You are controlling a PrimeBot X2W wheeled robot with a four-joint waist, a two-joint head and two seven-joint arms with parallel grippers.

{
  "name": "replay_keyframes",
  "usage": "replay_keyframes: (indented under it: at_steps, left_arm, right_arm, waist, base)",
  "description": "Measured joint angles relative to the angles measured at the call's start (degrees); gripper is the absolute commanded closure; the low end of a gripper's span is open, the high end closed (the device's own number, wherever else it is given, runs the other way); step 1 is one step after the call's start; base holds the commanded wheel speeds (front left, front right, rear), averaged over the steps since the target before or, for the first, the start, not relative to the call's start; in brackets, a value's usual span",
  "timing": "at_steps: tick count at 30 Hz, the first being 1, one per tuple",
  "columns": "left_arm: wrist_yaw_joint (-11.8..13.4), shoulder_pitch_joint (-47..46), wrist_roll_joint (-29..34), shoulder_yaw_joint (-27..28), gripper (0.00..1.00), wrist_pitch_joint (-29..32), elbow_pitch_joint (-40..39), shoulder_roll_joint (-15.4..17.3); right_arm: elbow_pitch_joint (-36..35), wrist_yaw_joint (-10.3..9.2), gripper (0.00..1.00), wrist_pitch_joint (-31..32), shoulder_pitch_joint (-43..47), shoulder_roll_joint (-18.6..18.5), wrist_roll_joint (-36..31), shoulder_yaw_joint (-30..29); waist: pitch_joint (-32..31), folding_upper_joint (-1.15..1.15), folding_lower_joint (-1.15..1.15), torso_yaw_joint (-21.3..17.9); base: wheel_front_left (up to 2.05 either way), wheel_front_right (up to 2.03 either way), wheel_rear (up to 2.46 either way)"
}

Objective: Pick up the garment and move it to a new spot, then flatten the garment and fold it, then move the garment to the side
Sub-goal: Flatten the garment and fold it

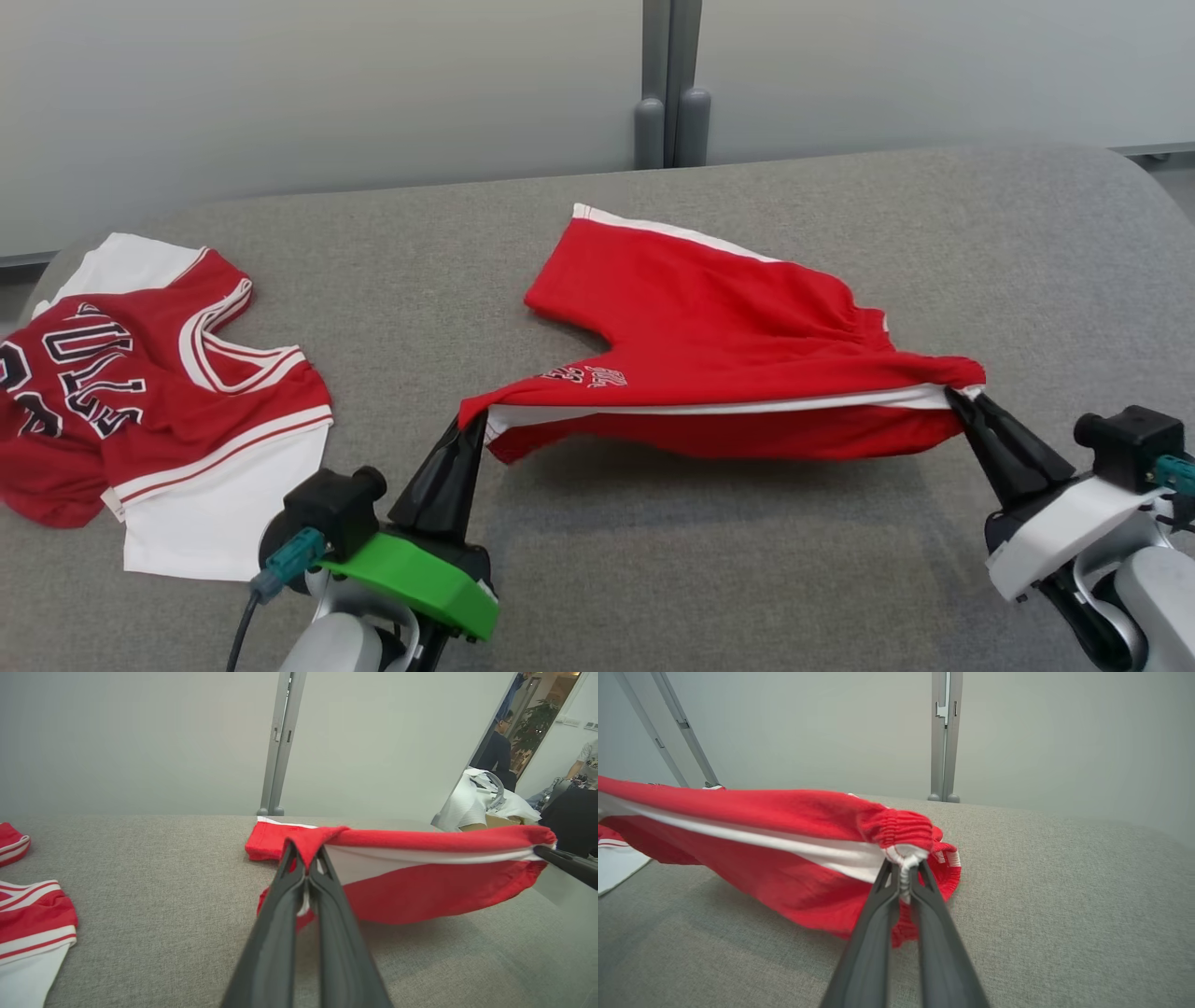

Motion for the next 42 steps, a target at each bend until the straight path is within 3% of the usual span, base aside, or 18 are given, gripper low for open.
replay_keyframes:
  at_steps: [9,14,24,32,42]
  left_arm:
    - [0.01,4.22,1.76,-1.12,1.0,-0.01,-9.15,1.48]
    - [0.01,7.02,2.2,-2.64,1.0,2.57,-10.53,3.05]
    - [-0.57,9.34,-2.0,-5.06,1.0,12.12,-9.64,4.65]
    - [-0.78,-1.82,-2.1,-4.17,1.0,18.23,-7.95,5.53]
    - [0.07,-19.22,0.38,-3.54,1.0,25.35,0.7,4.36]
  right_arm:
    - [-9.76,0.04,1.0,-0.35,3.32,-4.33,2.04,-4.67]
    - [-10.96,0.09,1.0,0.36,6.63,-6.56,2.85,-3.76]
    - [-10.6,0.11,1.0,4.55,9.29,-5.64,7.14,0.47]
    - [-9.61,0.11,1.0,7.09,4.09,-3.22,12.95,-0.03]
    - [-4.14,0.11,1.0,10.01,-5.7,3.07,20.16,-1.34]
  waist:
    - [-1.75,0.0,0.0,1.35]
    - [-1.9,0.0,0.0,1.34]
    - [0.5,0.0,0.0,0.01]
    - [4.13,0.0,0.0,-1.72]
    - [10.55,0.0,0.0,-5.04]
  base:
    - [0.0,0.0,0.0]
    - [0.0,0.0,0.0]
    - [0.0,0.0,0.0]
    - [0.0,0.0,0.0]
    - [0.0,0.0,0.0]
